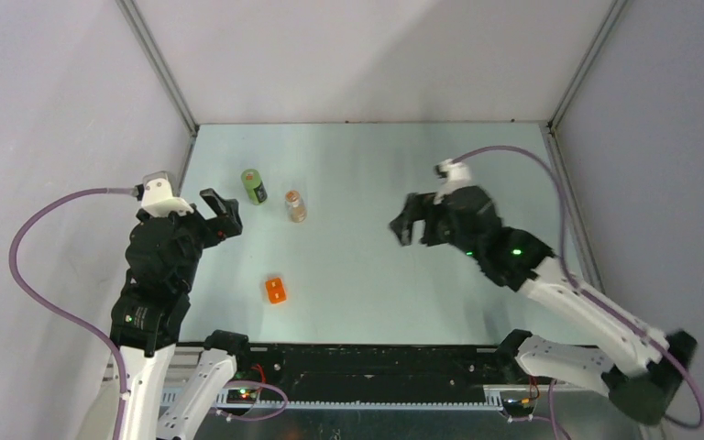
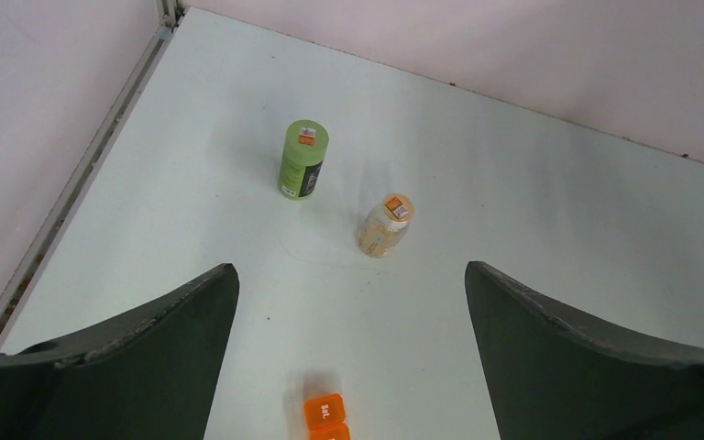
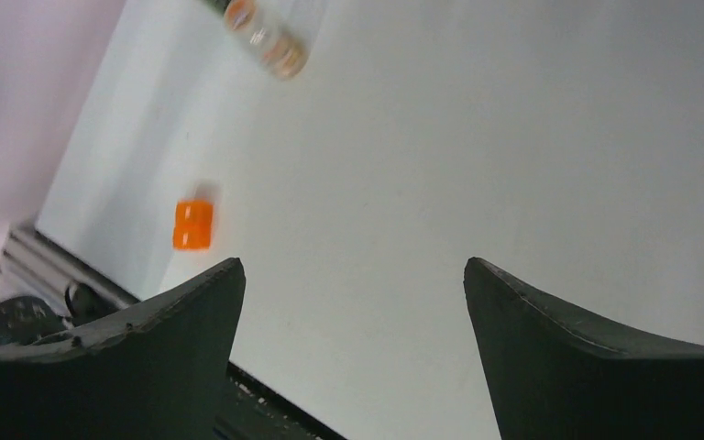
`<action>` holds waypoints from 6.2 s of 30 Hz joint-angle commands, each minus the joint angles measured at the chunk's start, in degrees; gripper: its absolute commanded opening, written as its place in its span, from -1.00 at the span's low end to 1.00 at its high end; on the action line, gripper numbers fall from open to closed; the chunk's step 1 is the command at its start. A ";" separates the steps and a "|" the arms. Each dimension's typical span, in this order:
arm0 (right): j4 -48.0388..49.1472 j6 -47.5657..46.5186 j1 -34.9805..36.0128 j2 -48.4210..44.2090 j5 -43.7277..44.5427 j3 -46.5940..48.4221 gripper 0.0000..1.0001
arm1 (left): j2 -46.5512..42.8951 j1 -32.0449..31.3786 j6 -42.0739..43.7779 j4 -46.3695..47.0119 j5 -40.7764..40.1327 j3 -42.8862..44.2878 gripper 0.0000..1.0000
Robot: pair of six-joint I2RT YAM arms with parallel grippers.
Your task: Sort the pills into containers
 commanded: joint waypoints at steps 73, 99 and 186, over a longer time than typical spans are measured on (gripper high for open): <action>33.61 -6.35 23.64 32.43 5.92 -7.92 -0.19 | 1.36 -5.99 -29.07 23.55 29.71 -30.17 0.77; 45.25 -4.51 20.04 20.36 -4.51 -13.39 -0.09 | 10.74 -18.88 -40.14 39.45 29.87 -32.88 0.46; 26.57 -6.34 19.75 14.08 -7.14 -3.56 0.91 | 11.83 -18.92 -36.83 38.50 33.24 -29.56 -1.00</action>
